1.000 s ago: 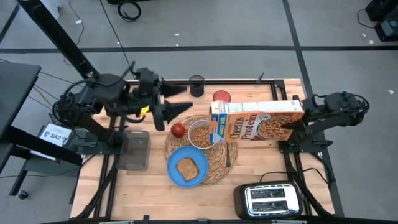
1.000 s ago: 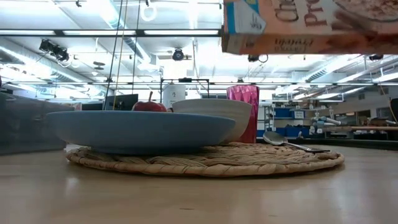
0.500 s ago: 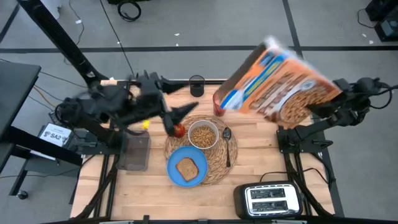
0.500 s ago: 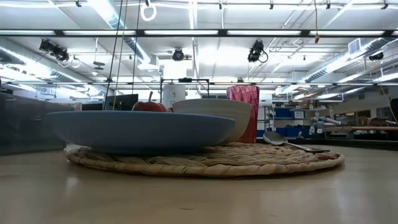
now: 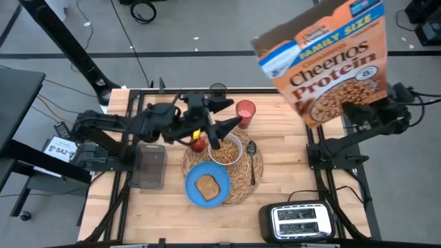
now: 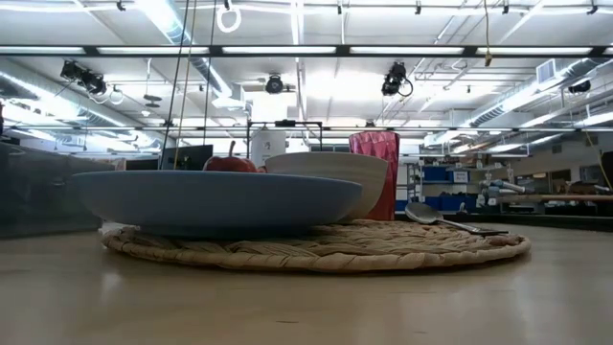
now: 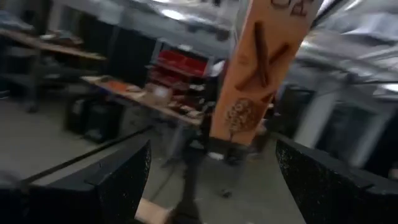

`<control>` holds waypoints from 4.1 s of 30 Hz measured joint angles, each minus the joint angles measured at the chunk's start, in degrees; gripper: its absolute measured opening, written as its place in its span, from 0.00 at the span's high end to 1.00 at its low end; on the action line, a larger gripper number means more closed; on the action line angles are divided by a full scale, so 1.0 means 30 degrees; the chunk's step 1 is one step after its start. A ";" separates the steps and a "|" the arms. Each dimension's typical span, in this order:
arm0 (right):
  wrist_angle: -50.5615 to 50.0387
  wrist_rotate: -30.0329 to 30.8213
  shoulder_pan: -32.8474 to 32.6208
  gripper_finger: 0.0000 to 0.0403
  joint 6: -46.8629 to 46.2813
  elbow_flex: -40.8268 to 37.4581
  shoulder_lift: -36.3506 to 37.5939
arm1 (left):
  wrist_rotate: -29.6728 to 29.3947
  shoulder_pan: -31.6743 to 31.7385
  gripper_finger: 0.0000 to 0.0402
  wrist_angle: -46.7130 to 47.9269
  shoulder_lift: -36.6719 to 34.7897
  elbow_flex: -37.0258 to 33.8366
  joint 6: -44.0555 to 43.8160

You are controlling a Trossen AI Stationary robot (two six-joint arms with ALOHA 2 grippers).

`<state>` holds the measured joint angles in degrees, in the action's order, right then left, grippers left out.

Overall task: Arrange a breakfast setting
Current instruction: Pour the cereal into the white bowl

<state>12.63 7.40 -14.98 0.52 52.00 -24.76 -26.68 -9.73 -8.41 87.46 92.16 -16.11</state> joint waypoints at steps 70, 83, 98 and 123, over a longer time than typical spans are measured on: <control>-0.0960 0.2594 0.1847 0.02 0.1054 -0.0273 -0.5856 | 0.5364 0.5827 0.47 0.0015 -0.3330 -0.0582 0.3869; -0.4923 0.3541 0.1676 0.03 0.1304 -0.0266 -0.2668 | -0.4533 0.8663 0.47 1.4137 -0.6424 -0.1473 0.1734; 0.0358 1.0703 0.2439 0.03 0.6020 -0.0273 -0.5303 | -0.7743 1.2137 0.48 0.6062 -1.1779 -1.8247 -0.0664; 0.2673 1.0582 0.4288 0.04 0.1649 -0.0295 -0.9832 | -0.3972 1.5633 0.22 1.1105 -1.2488 -1.9817 -0.4061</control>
<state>20.65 39.15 -2.12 5.47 51.11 -54.26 -38.60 37.17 24.91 50.00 32.71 -28.29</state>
